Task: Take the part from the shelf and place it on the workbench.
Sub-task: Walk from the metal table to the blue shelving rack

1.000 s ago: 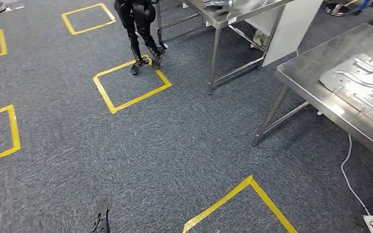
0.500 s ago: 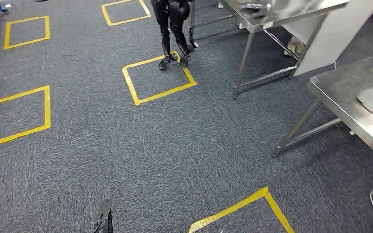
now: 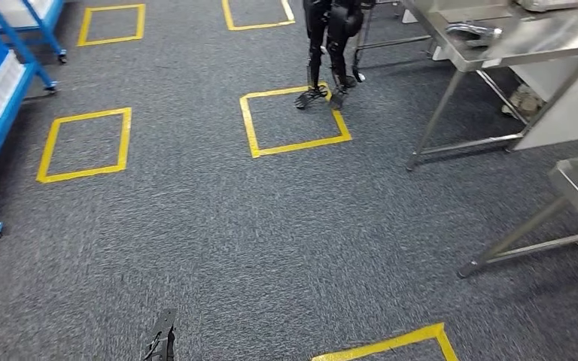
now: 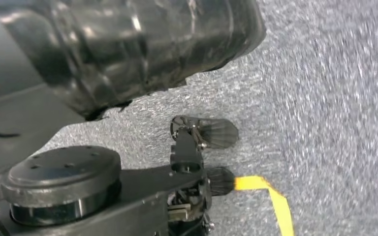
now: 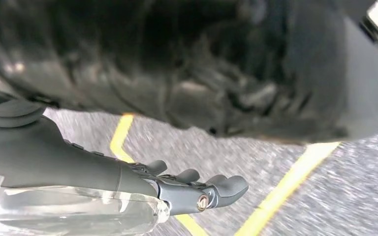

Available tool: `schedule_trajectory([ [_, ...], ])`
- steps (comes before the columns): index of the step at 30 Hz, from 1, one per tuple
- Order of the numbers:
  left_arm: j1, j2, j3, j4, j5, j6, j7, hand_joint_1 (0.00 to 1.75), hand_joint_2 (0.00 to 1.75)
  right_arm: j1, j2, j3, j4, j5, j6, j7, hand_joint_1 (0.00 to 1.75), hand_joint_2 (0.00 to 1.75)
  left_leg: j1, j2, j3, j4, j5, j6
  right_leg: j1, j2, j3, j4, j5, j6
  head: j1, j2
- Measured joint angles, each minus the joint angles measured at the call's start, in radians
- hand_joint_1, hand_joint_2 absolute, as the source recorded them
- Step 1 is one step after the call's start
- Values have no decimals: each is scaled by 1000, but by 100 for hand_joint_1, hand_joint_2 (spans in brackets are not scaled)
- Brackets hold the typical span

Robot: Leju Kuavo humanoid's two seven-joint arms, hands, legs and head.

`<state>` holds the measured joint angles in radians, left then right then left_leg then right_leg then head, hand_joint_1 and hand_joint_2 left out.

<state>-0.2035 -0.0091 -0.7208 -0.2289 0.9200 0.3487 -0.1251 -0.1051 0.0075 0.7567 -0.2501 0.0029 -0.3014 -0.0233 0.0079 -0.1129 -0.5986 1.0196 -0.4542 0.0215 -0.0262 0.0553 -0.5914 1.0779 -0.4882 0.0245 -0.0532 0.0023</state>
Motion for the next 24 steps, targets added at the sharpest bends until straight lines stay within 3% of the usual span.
schedule_trajectory([
  [2,-1,0,-3,0,2,-2,5,0,0,-3,-1,9,0,15,11,8,0,0,0,-21,-7,4,-1,-11,1,14,12,-29,0,-8,-1,0],
  [3,0,1,-4,0,3,-2,8,0,0,-3,0,14,0,21,15,12,0,0,2,-31,-10,2,1,-17,1,2,15,-31,2,-14,0,0],
  [4,1,2,-5,0,2,-3,11,0,0,-5,0,18,1,27,18,16,0,0,2,-24,-13,4,-1,-22,0,-10,19,-34,4,-21,0,0],
  [6,0,4,-7,0,1,-3,16,0,0,-8,0,26,1,39,24,24,0,0,0,27,-35,48,-26,-33,-1,-34,26,-41,8,-36,-6,0],
  [8,-5,4,-9,0,-1,-4,21,0,0,-10,1,37,1,52,29,31,0,0,1,85,-89,159,-82,-41,3,-60,27,-43,6,-44,-12,0],
  [10,-9,2,-12,0,0,-5,24,0,0,-10,1,53,2,57,32,33,0,0,5,101,-139,256,-113,-46,6,-89,29,-42,2,-47,-12,0],
  [11,-9,1,-13,0,0,-4,24,0,0,-10,1,61,2,55,33,32,0,0,6,104,-141,259,-103,-46,7,-103,31,-42,-1,-47,-12,0],
  [13,-10,1,-14,0,2,-3,24,0,0,-12,1,72,2,50,35,30,0,0,5,123,-88,160,-43,-41,8,-127,38,-42,-6,-43,-12,0],
  [15,-15,1,-14,0,2,-2,23,0,0,-15,1,80,2,49,35,28,0,0,-5,166,-25,41,-3,-29,11,-149,47,-42,-13,-35,-11,0],
  [17,-21,1,-14,0,3,-1,22,0,0,-19,1,90,2,50,39,28,0,0,-16,181,-7,3,-2,-17,15,-168,54,-46,-18,-25,-10,0],
  [18,-22,2,-14,0,4,0,21,0,0,-22,1,96,2,51,43,27,0,0,-16,168,-7,0,0,-12,16,-178,58,-49,-19,-20,-10,0],
  [19,-22,1,-14,0,6,0,20,0,0,-24,2,100,2,52,46,26,0,0,-13,156,-4,-6,3,-7,15,-180,62,-52,-21,-14,-10,0],
  [21,-23,1,-14,0,10,1,17,0,0,-28,2,107,2,53,50,25,0,0,-6,135,5,-21,10,4,13,-143,57,-26,-45,-4,-6,0],
  [23,-28,0,-14,0,11,1,15,0,0,-29,1,113,2,54,52,24,0,0,-4,112,11,-28,13,10,10,-88,9,78,-98,-1,1,0],
  [24,-31,-1,-14,0,12,1,15,0,0,-27,0,117,2,54,53,24,0,0,-4,99,11,-28,13,13,10,-75,-24,141,-123,-1,2,0],
])
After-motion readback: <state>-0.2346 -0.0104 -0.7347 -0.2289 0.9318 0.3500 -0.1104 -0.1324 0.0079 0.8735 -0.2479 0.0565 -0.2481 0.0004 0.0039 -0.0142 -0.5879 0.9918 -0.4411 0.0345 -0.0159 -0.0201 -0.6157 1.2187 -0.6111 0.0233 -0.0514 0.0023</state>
